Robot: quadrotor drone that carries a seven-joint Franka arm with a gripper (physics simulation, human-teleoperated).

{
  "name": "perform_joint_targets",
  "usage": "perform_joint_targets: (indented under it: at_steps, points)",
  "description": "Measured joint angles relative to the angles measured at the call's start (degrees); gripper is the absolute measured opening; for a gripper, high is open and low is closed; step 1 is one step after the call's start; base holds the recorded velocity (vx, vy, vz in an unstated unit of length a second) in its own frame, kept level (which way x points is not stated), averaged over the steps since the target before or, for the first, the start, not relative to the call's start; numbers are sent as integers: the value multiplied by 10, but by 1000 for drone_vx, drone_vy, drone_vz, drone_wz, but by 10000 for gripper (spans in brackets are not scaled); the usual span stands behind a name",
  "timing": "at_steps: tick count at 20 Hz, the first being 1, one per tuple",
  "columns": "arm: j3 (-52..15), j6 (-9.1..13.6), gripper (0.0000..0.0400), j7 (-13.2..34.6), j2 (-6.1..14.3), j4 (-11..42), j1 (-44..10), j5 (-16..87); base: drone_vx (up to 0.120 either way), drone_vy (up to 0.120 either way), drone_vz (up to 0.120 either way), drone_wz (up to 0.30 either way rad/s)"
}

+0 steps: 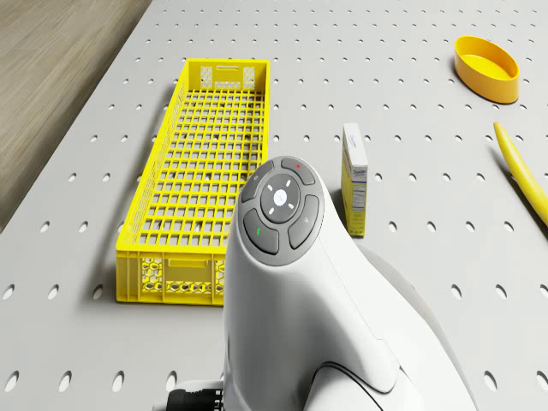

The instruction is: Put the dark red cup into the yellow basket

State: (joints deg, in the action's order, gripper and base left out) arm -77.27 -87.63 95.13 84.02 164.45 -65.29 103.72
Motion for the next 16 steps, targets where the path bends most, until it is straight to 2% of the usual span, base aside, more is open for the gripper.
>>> perform_joint_targets:
  at_steps: [16]
  points:
    - [-2,-14,100,3,15,-1,-4,-6,120,120,0,0]
